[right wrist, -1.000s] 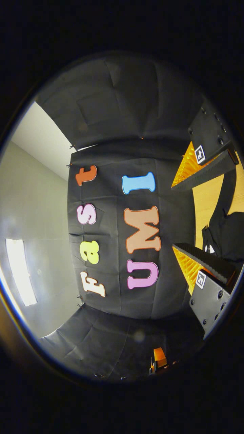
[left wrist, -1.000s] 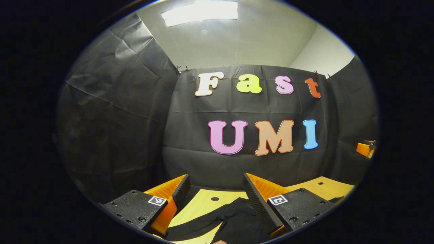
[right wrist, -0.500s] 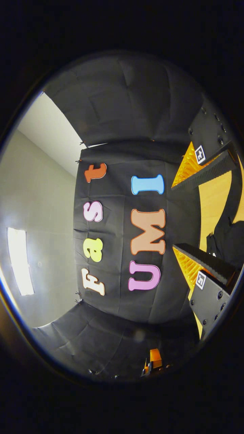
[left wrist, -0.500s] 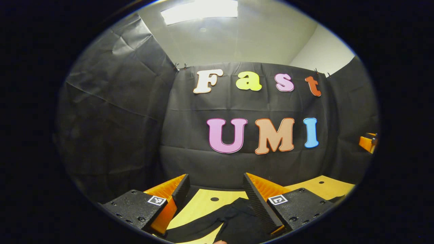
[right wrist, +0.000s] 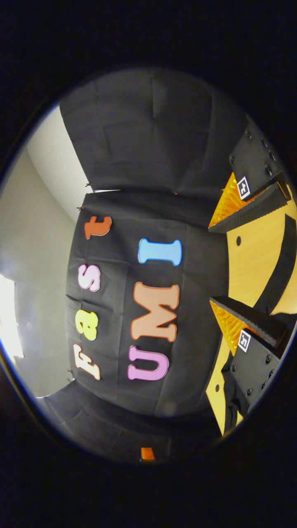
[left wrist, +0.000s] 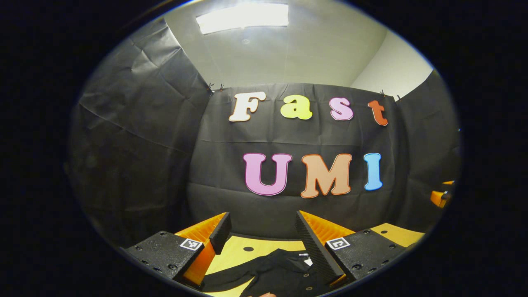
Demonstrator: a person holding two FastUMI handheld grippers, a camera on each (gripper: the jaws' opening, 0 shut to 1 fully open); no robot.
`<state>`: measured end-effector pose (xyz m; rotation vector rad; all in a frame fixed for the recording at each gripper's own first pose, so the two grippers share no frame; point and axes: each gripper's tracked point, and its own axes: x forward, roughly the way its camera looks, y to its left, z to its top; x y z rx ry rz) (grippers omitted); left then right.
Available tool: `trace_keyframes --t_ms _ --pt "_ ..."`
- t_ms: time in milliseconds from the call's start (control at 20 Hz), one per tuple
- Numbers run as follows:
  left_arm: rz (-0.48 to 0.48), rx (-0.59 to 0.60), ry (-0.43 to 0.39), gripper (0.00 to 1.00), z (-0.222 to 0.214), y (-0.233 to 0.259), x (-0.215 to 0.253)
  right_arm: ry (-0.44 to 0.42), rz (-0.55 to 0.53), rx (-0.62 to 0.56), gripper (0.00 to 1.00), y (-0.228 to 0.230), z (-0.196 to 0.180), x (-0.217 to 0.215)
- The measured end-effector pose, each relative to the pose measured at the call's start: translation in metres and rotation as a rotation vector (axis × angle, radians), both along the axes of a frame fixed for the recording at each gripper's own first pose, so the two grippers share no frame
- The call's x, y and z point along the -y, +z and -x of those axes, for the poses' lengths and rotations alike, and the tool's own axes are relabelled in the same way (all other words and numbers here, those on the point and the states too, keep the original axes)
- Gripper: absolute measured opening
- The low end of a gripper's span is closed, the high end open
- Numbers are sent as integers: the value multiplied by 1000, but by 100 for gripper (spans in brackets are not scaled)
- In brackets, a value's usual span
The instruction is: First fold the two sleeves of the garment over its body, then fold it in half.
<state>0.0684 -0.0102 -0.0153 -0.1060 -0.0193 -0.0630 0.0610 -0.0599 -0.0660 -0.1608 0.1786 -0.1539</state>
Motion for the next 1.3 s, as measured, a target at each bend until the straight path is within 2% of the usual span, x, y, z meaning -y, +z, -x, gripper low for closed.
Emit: trace_keyframes --t_ms 250,600,800,1050,1300 --pt "-21 2 9 94 2 6 23 -112 -4 -163 98 -69 -8 76" --pt "-45 -20 19 93 0 4 51 -202 -23 -364 99 -164 -2 148" --pt "-57 -22 11 94 -6 7 70 -231 -76 -530 99 -231 13 162" --pt "-79 -36 18 94 -12 5 84 -223 -75 -704 99 -295 27 170" --pt "-109 -53 31 93 -18 0 94 -219 -121 -821 99 -335 42 171"
